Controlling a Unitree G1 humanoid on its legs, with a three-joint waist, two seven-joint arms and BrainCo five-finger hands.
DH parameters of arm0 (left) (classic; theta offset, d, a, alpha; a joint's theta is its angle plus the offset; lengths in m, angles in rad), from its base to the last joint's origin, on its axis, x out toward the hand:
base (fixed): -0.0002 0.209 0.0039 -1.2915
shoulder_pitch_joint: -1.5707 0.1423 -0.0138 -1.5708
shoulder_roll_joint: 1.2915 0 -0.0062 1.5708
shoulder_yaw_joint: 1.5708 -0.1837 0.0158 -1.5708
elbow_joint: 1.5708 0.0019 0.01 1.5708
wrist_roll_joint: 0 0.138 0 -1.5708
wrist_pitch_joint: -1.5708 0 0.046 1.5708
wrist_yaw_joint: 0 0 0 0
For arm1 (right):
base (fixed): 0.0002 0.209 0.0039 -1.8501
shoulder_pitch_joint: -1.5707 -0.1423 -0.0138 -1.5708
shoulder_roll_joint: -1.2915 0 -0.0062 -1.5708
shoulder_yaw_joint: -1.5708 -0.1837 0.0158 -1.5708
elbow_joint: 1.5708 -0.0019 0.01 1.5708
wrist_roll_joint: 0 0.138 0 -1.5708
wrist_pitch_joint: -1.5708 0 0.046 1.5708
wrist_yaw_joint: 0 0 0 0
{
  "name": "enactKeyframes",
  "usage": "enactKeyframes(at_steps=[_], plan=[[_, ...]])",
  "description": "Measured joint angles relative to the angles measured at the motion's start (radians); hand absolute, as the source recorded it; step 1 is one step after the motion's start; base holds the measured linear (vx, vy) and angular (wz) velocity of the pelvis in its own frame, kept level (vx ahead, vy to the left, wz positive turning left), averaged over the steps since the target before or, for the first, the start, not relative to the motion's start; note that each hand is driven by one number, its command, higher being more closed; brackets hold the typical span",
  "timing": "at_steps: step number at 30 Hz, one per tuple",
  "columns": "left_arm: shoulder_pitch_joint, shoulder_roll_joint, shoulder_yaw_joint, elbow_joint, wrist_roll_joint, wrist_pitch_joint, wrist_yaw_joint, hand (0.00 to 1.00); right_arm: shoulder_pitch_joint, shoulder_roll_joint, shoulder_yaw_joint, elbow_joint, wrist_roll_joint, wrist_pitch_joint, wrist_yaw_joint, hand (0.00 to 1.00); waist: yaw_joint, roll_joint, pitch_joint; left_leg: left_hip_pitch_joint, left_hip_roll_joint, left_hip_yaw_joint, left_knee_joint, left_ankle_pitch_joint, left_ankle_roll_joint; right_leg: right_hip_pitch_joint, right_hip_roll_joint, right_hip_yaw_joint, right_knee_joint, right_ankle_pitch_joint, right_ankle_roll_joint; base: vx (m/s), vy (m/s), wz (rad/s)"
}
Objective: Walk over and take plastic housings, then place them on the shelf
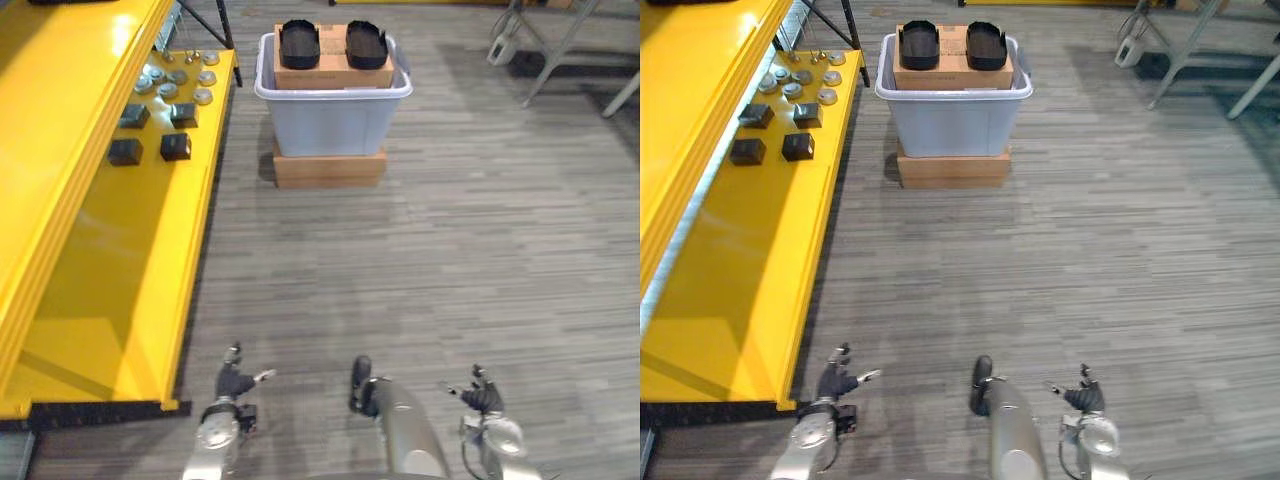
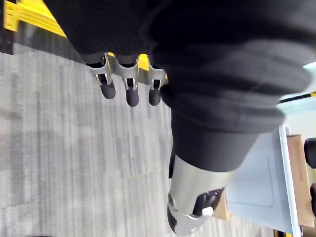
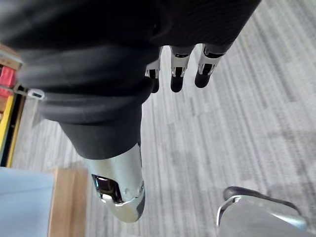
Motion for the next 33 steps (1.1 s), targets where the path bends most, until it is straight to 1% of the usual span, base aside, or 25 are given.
enactKeyframes(at_steps=[2,4,6,7,8,9,10,11,12,15,16,17,18,19,20,21,23,25,26,27,28,29,30,32,33], plan=[[0.005,-0.001,0.001,0.005,-0.002,0.000,0.000,0.00,0.000,0.012,0.003,0.002,0.001,-0.007,-0.001,0.00,0.022,-0.031,0.017,-0.112,0.029,0.048,0.150,-0.079,0.074,0.169,0.024,0.006,-0.134,0.002,0.003,0.54,-0.173,0.01],[0.017,-0.003,0.000,0.002,-0.002,0.000,0.000,0.00,0.001,0.014,0.000,0.005,0.011,-0.014,-0.006,0.00,0.032,-0.054,0.019,-0.223,0.008,0.089,0.081,-0.137,0.071,0.282,0.031,0.014,-0.239,0.006,0.011,0.54,-0.154,-0.05],[0.026,-0.008,-0.003,-0.004,-0.002,0.001,0.000,0.00,-0.006,0.013,-0.007,0.019,0.024,-0.014,-0.008,0.00,0.049,-0.062,0.024,-0.331,-0.051,0.082,-0.122,-0.174,0.070,0.348,0.035,0.031,-0.299,0.005,0.017,0.51,-0.072,-0.27],[0.029,-0.011,-0.009,-0.009,-0.002,0.002,0.001,0.00,-0.012,0.011,-0.006,0.043,0.031,-0.014,-0.009,0.00,0.064,-0.070,0.027,-0.374,-0.117,0.039,-0.333,-0.167,0.059,0.380,0.027,0.052,-0.327,-0.006,0.036,0.62,0.038,-0.58],[0.038,-0.022,-0.010,-0.010,-0.001,0.004,0.001,0.00,-0.011,0.014,-0.020,0.057,0.031,-0.014,-0.008,0.00,0.076,-0.062,0.025,-0.378,-0.174,-0.017,-0.582,-0.123,0.027,0.422,0.032,0.073,-0.356,-0.020,0.062,0.62,0.061,-0.59],[0.045,-0.030,-0.011,-0.011,-0.001,0.004,0.002,0.00,-0.007,0.015,-0.029,0.064,0.031,-0.014,-0.010,0.00,0.080,-0.053,0.022,-0.375,-0.188,-0.048,-0.695,-0.084,0.031,0.447,0.044,0.088,-0.371,-0.028,0.075,0.52,0.092,-0.72],[0.057,-0.042,-0.012,-0.010,0.001,0.006,0.002,0.00,-0.001,0.015,-0.031,0.084,0.031,-0.011,-0.021,0.00,0.092,-0.038,0.018,-0.373,-0.191,-0.094,-0.738,0.056,0.046,0.488,0.059,0.122,-0.383,-0.059,0.108,0.56,0.161,-0.76],[0.063,-0.035,-0.010,-0.008,0.001,0.009,0.002,0.00,0.002,0.034,-0.028,0.089,0.031,-0.010,-0.024,0.00,0.094,-0.059,0.006,-0.373,-0.212,-0.100,-0.689,0.083,0.087,0.513,0.042,0.156,-0.380,-0.082,0.134,0.58,0.160,-0.60],[0.066,-0.032,-0.011,-0.008,0.001,0.010,0.001,0.00,0.005,0.043,-0.026,0.086,0.031,-0.013,-0.024,0.00,0.081,-0.082,-0.010,-0.383,-0.227,-0.103,-0.661,0.046,0.110,0.506,0.014,0.159,-0.362,-0.086,0.143,0.73,0.193,-0.22],[0.040,-0.044,-0.012,-0.003,-0.002,0.010,0.001,0.00,0.011,0.049,-0.048,0.135,0.031,-0.010,-0.023,0.00,0.082,-0.102,-0.018,-0.346,-0.246,-0.050,-0.556,-0.106,0.131,0.382,-0.070,0.228,0.026,-0.109,0.191,0.59,0.173,-0.22],[0.042,-0.042,-0.012,0.002,-0.002,0.010,0.001,0.00,0.014,0.052,-0.052,0.142,0.031,-0.010,-0.023,0.00,0.079,-0.106,-0.019,-0.318,-0.259,-0.047,-0.554,-0.130,0.136,0.347,-0.095,0.233,0.141,-0.093,0.217,0.57,0.166,0.02],[0.042,-0.037,-0.012,0.009,-0.003,0.011,0.001,0.00,0.022,0.056,-0.057,0.153,0.031,-0.007,-0.023,0.00,0.068,-0.109,-0.018,-0.254,-0.281,-0.047,-0.554,-0.181,0.149,0.269,-0.148,0.237,0.389,-0.023,0.271,0.70,0.150,0.15],[0.045,-0.030,-0.018,0.012,-0.006,0.012,0.003,0.00,0.031,0.061,-0.057,0.162,0.030,0.002,-0.019,0.00,0.058,-0.106,-0.017,-0.177,-0.291,-0.052,-0.565,-0.219,0.158,0.194,-0.175,0.226,0.573,-0.052,0.242,0.58,0.096,0.14],[0.045,-0.028,-0.020,0.013,-0.010,0.012,0.004,0.00,0.032,0.065,-0.056,0.162,0.030,0.003,-0.019,0.00,0.057,-0.102,-0.016,-0.137,-0.291,-0.054,-0.583,-0.229,0.159,0.165,-0.184,0.214,0.618,-0.072,0.215,0.59,0.052,0.05],[0.048,-0.017,-0.022,0.014,-0.013,0.012,0.005,0.00,0.035,0.067,-0.053,0.159,0.030,0.003,-0.018,0.00,0.054,-0.092,-0.021,-0.054,-0.288,-0.062,-0.639,-0.236,0.161,0.106,-0.189,0.168,0.630,-0.111,0.162,0.59,0.010,0.04],[0.043,-0.012,-0.025,0.020,-0.023,0.011,0.005,0.00,0.033,0.057,-0.042,0.157,0.030,0.001,-0.017,0.00,0.053,-0.068,-0.017,0.019,-0.267,-0.066,-0.690,-0.235,0.160,0.055,-0.176,0.099,0.559,-0.149,0.127,0.59,-0.010,0.09],[0.024,-0.011,-0.025,0.027,-0.029,0.011,0.005,0.00,0.030,0.044,-0.027,0.157,0.030,-0.001,-0.016,0.00,0.049,-0.038,-0.016,0.084,-0.226,-0.067,-0.726,-0.235,0.159,-0.028,-0.142,0.043,0.373,-0.160,0.112,0.57,-0.058,0.25],[0.022,-0.011,-0.024,0.031,-0.029,0.010,0.005,0.00,0.028,0.044,-0.026,0.157,0.030,-0.001,-0.016,0.00,0.040,-0.037,-0.015,0.135,-0.201,-0.075,-0.737,-0.237,0.152,-0.098,-0.102,0.104,0.126,-0.086,0.144,0.57,-0.124,0.50],[0.025,-0.008,-0.020,0.036,-0.028,0.009,0.007,0.00,0.041,0.045,-0.025,0.155,0.029,0.000,-0.016,0.00,0.026,-0.055,-0.019,0.168,-0.199,-0.078,-0.738,-0.249,0.096,-0.100,-0.083,0.180,-0.067,0.032,0.163,0.47,-0.154,0.59],[0.026,-0.001,-0.017,0.043,-0.027,0.009,0.008,0.00,0.051,0.042,-0.025,0.155,0.029,0.000,-0.017,0.00,0.022,-0.061,-0.020,0.188,-0.201,-0.085,-0.735,-0.268,0.062,-0.097,-0.078,0.206,-0.103,0.147,0.162,0.63,-0.224,0.60],[0.022,-0.024,-0.016,0.086,-0.027,0.011,0.008,0.00,0.061,0.026,-0.026,0.163,0.029,0.005,-0.017,0.00,0.020,-0.033,-0.023,0.220,-0.162,-0.105,-0.723,-0.290,0.028,-0.096,-0.052,0.219,-0.042,0.220,0.100,0.63,-0.211,0.27],[0.025,-0.033,-0.015,0.090,-0.026,0.012,0.006,0.00,0.045,0.022,-0.029,0.154,0.029,0.005,-0.017,0.00,0.023,-0.028,-0.033,0.192,-0.147,-0.111,-0.660,-0.260,-0.020,-0.116,-0.049,0.231,0.032,0.153,0.091,0.61,-0.218,0.18],[0.024,-0.037,-0.018,0.090,-0.025,0.012,0.004,0.00,0.042,0.023,-0.032,0.149,0.029,0.004,-0.016,0.00,0.018,-0.028,-0.033,0.172,-0.146,-0.122,-0.610,-0.242,-0.035,-0.116,-0.058,0.219,0.060,0.123,0.088,0.65,-0.266,0.29],[0.018,-0.054,-0.020,0.092,-0.025,0.011,0.001,0.00,0.045,0.025,-0.026,0.151,0.030,0.005,-0.004,0.00,-0.001,-0.029,-0.022,0.049,-0.095,-0.135,-0.292,-0.115,-0.042,-0.002,-0.057,0.166,0.023,0.056,0.073,0.60,-0.293,0.56],[0.019,-0.055,-0.020,0.093,-0.025,0.010,0.001,0.00,0.047,0.028,-0.025,0.153,0.032,0.006,-0.004,0.00,0.002,-0.033,-0.018,0.017,-0.070,-0.122,-0.211,-0.128,-0.028,0.044,-0.045,0.156,-0.011,0.055,0.072,0.45,-0.210,0.37]])
